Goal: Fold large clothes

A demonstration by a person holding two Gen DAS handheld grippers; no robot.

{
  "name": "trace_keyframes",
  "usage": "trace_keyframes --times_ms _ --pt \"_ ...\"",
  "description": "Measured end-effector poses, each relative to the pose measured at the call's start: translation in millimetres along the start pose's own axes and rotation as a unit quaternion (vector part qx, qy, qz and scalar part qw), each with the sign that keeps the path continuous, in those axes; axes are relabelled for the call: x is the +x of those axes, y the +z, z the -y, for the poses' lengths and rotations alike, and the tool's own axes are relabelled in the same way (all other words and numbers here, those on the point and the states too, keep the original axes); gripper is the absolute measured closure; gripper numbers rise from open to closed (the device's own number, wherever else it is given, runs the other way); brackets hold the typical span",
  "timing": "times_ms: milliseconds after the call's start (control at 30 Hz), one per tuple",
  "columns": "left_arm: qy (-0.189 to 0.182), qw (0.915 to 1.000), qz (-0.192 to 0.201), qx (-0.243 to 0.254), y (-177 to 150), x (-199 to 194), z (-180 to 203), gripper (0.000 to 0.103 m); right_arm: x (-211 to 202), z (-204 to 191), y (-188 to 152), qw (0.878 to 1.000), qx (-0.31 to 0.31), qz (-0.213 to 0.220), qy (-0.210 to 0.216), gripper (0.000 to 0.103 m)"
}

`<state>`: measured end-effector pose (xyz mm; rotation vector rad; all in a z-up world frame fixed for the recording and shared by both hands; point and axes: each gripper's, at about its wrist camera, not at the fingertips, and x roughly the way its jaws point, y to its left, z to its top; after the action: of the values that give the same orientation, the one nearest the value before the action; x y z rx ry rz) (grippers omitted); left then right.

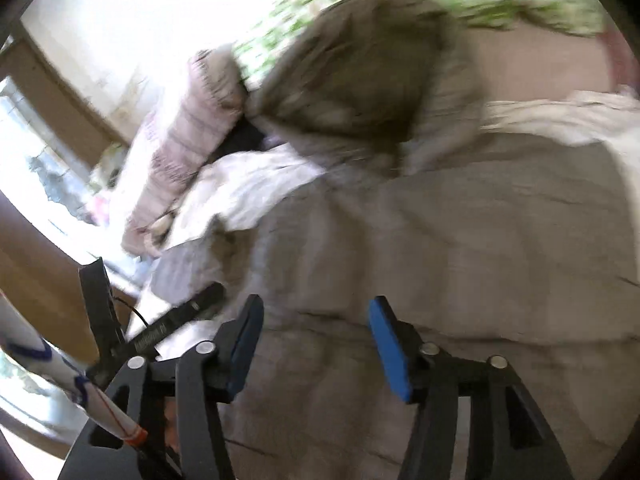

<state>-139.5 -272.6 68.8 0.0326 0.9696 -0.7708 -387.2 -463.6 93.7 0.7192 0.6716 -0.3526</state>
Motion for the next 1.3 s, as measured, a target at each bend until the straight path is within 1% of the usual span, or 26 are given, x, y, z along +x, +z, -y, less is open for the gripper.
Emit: trace_keyframes --times_ms 33,100,133,167,200,233,300,333,367,400,467,567,633,733,800,867,933,1000,1033,1100,1233,1300 --pt "0.002 1.0 -0.004 0.005 1 7 4 0.0 -6 7 -3 1.0 -0.001 0.006 -0.01 0.042" --pt "-0.002 0.9998 -0.015 0.012 3 23 12 0.003 -16 28 -9 0.998 -0.006 0.013 -0.061 0.042" --pt "-0.009 0.9997 -0.022 0.012 4 29 15 0.01 -19 40 -10 0.997 0.007 0.017 -0.073 0.042" --pt "-0.023 0.9993 -0.029 0.01 5 36 18 0.02 -23 54 -11 0.997 0.029 0.022 -0.069 0.042" --pt "-0.037 0.9985 -0.038 0.009 6 42 21 0.025 -25 65 -10 0.997 0.046 0.024 -0.063 0.042" --pt "-0.04 0.9981 -0.045 0.014 6 48 24 0.029 -26 80 -9 0.995 0.074 0.025 -0.061 0.042" --pt "-0.033 0.9982 -0.041 0.029 3 54 31 0.031 -25 106 -5 0.991 0.115 0.027 -0.058 0.042" --pt "-0.031 0.9981 -0.038 0.038 2 55 35 0.039 -24 113 -4 0.989 0.13 0.03 -0.056 0.042" --pt "-0.033 0.9974 -0.039 0.05 -1 57 41 0.053 -23 120 -4 0.987 0.145 0.033 -0.055 0.042" --pt "-0.031 0.9971 -0.039 0.058 -3 57 44 0.053 -24 127 -5 0.985 0.159 0.036 -0.051 0.042" --pt "-0.018 0.9968 -0.028 0.072 -7 54 49 0.058 -21 136 -6 0.982 0.182 0.037 -0.039 0.042" --pt "-0.007 0.9965 -0.023 0.08 -14 46 54 0.064 -17 141 -6 0.98 0.193 0.037 -0.038 0.042" --pt "0.0 0.9963 -0.023 0.083 -18 39 55 0.065 -23 142 -6 0.979 0.192 0.042 -0.044 0.042" --pt "0.016 0.9949 -0.019 0.098 -27 31 60 0.065 -35 138 -1 0.981 0.171 0.061 -0.074 0.042" --pt "0.019 0.9943 -0.02 0.103 -29 30 61 0.065 -44 129 3 0.981 0.15 0.079 -0.092 0.042" --pt "0.024 0.9939 -0.02 0.106 -29 30 61 0.065 -46 123 6 0.981 0.124 0.087 -0.12 0.042" --pt "0.024 0.9939 -0.019 0.106 -28 30 62 0.065 -42 117 12 0.979 0.091 0.092 -0.16 0.042" --pt "0.029 0.9934 -0.016 0.11 -30 31 63 0.065 -30 117 16 0.974 0.059 0.083 -0.204 0.043" --pt "0.03 0.9932 -0.016 0.111 -31 31 63 0.065 -18 122 17 0.972 0.049 0.064 -0.219 0.043" --pt "0.035 0.9929 -0.017 0.112 -32 33 63 0.065 1 134 13 0.973 0.046 0.024 -0.224 0.043" --pt "0.035 0.9936 -0.027 0.104 -31 38 59 0.063 13 136 11 0.971 0.026 0.004 -0.24 0.042" --pt "0.037 0.9938 -0.026 0.102 -29 36 58 0.061 6 137 11 0.971 0.029 0.01 -0.238 0.042"
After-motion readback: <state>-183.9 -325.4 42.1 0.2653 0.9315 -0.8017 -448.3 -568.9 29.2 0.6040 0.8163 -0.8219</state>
